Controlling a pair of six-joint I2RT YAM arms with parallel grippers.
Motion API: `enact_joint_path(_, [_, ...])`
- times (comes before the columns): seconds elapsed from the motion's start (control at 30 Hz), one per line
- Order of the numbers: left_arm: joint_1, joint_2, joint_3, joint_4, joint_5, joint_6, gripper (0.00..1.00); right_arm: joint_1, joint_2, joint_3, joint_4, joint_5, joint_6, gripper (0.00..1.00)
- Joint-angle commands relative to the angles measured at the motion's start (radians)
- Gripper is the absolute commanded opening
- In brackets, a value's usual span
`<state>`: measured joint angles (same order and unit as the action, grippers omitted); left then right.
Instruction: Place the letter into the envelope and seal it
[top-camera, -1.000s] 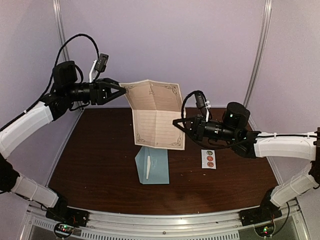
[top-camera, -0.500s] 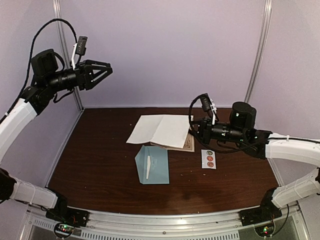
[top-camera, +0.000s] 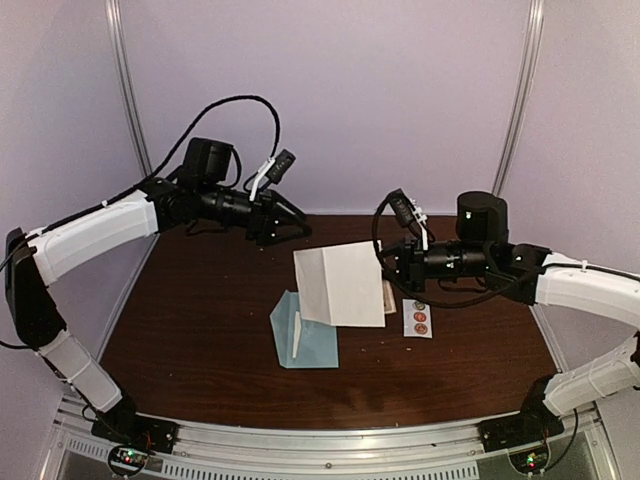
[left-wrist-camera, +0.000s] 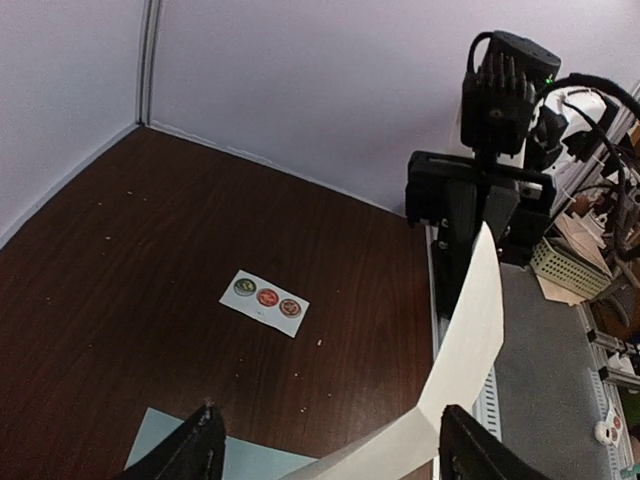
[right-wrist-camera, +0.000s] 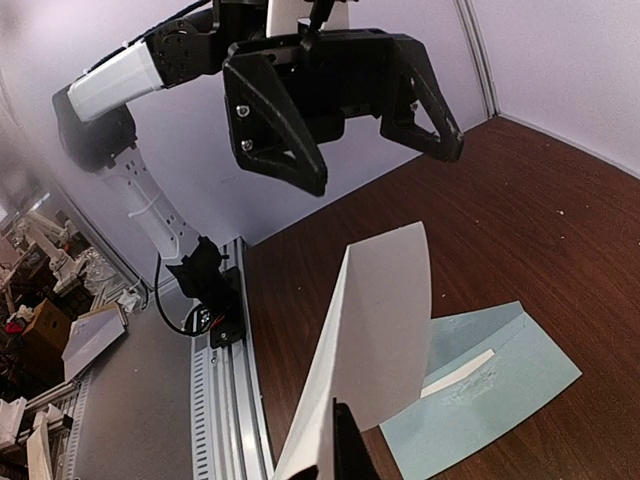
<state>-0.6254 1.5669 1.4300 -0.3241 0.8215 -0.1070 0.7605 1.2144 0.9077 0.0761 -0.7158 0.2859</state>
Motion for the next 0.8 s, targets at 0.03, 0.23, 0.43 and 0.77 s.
enact_joint_path(0.03, [-0.067,0.037,0.041,-0.07,0.107,0.13,0.74,-0.004,0.025,0.063,-0.105,-0.09,-0.054,0.0])
enact_joint_path(0.23, [-0.121,0.077,0.043,-0.11,0.17,0.165,0.49,-0.005,0.054,0.091,-0.158,-0.113,-0.084,0.0])
enact_joint_path(0.43, [-0.141,0.106,0.039,-0.166,0.161,0.196,0.35,-0.005,0.059,0.097,-0.171,-0.111,-0.092,0.0])
enact_joint_path(0.77, [-0.143,0.108,0.021,-0.197,0.125,0.215,0.25,-0.004,0.056,0.105,-0.193,-0.1,-0.109,0.0])
